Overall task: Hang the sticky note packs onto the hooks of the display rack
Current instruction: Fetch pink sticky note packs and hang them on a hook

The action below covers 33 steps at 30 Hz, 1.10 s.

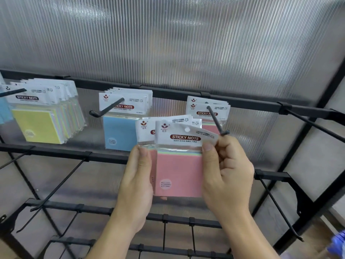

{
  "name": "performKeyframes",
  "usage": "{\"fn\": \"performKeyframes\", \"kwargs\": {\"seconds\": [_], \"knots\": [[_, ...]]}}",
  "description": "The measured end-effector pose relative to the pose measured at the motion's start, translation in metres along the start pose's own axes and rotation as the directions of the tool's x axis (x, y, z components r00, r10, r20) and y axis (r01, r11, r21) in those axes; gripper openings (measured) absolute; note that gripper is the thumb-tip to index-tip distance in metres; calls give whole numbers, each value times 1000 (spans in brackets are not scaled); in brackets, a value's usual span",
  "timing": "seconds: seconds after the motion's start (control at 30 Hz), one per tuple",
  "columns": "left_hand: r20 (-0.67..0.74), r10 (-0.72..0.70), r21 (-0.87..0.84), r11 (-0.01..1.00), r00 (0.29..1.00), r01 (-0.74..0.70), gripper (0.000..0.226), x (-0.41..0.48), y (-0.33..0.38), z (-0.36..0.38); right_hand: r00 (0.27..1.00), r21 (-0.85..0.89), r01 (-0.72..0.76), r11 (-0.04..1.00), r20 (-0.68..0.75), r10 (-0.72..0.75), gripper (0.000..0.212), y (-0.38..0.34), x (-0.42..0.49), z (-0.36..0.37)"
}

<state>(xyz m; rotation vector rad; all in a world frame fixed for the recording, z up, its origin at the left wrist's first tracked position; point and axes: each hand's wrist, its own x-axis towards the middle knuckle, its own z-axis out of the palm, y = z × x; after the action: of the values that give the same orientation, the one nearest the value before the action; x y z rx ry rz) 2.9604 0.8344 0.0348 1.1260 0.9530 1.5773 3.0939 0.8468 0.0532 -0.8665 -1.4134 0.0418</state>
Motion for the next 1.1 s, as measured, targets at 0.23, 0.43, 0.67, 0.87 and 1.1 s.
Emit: {"fn": "performKeyframes", "kwargs": {"seconds": [0.23,0.43,0.67,0.87,1.1], "knots": [[0,1,-23,1000,1000,-1,41,-2,2,2,954,61,163,985,-262,-142,13,-5,-6,-5],[-3,23,-9,1000,1000,-23,45,-2,2,2,927,39,203,979,-330,-179,23,-2,-2,-19],[0,22,2,1000,1000,-22,43,-2,0,3,931,-97,186,978,-302,-207,26,2,0,-30],[-26,33,31,999,999,-33,48,-1,-1,1,939,-98,202,975,-265,-221,25,0,5,-29],[-74,49,92,995,996,-42,45,4,-4,-8,964,-180,144,973,-198,-179,29,11,9,-22]]}}
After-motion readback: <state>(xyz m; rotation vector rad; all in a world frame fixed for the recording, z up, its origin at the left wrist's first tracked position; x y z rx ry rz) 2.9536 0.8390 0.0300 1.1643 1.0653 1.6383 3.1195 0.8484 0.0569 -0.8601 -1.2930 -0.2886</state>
